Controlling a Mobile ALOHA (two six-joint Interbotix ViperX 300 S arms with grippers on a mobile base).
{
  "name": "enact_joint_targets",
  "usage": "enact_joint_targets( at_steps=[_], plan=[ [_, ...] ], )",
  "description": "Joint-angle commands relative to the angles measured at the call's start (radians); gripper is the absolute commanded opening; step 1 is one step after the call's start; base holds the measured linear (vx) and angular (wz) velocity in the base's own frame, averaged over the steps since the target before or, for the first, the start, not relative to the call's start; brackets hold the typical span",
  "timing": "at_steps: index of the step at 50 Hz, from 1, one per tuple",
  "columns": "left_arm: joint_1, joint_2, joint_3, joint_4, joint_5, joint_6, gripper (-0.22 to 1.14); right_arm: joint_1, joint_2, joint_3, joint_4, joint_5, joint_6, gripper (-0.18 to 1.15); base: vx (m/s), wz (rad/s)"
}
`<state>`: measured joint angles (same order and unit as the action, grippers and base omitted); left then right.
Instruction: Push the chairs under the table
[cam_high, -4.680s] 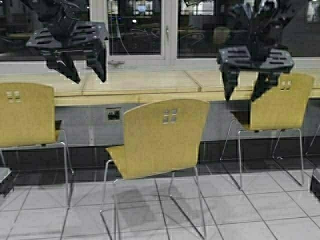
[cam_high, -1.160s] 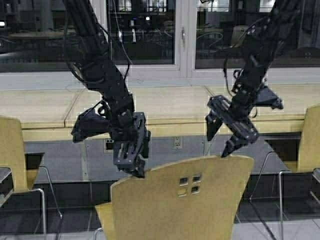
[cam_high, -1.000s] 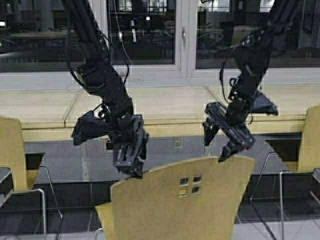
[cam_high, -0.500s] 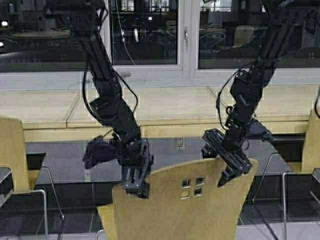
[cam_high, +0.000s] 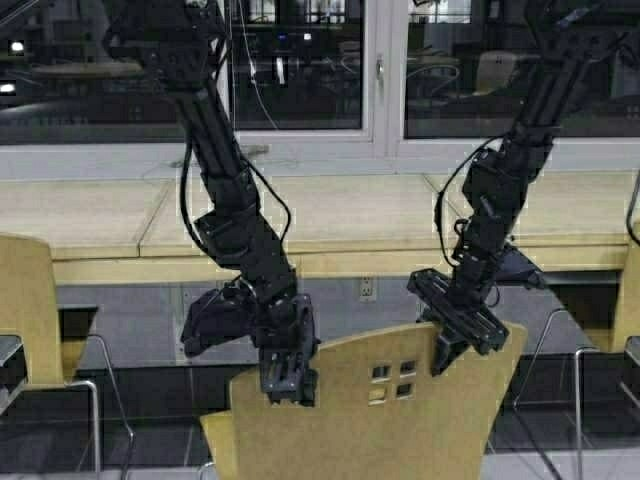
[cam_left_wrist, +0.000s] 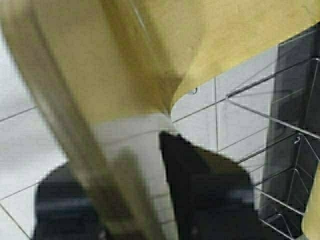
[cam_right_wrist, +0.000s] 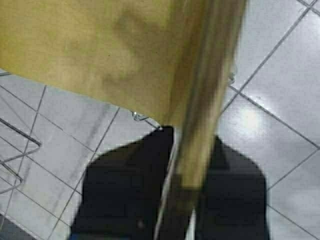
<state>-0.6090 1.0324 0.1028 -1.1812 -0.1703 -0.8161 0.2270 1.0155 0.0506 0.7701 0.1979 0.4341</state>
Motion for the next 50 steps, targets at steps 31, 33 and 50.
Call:
enact_joint_targets(
  at_steps=[31,33,50],
  plan=[
    [0.146,-0.086,0.029,0.012,-0.015,0.11,0.04,0.092,-0.011,0.038,-0.005,0.005,-0.028,0.12,0.1,0.0],
    [0.147,-0.087,0.035,0.012,-0.017,0.109,0.04,0.094,-0.011,0.038,-0.005,0.005,-0.028,0.12,0.15,0.04],
    [0.153,-0.129,0.084,0.012,-0.023,0.12,0.04,0.097,0.002,0.058,-0.008,0.003,-0.032,0.12,0.21,0.08]
  ],
)
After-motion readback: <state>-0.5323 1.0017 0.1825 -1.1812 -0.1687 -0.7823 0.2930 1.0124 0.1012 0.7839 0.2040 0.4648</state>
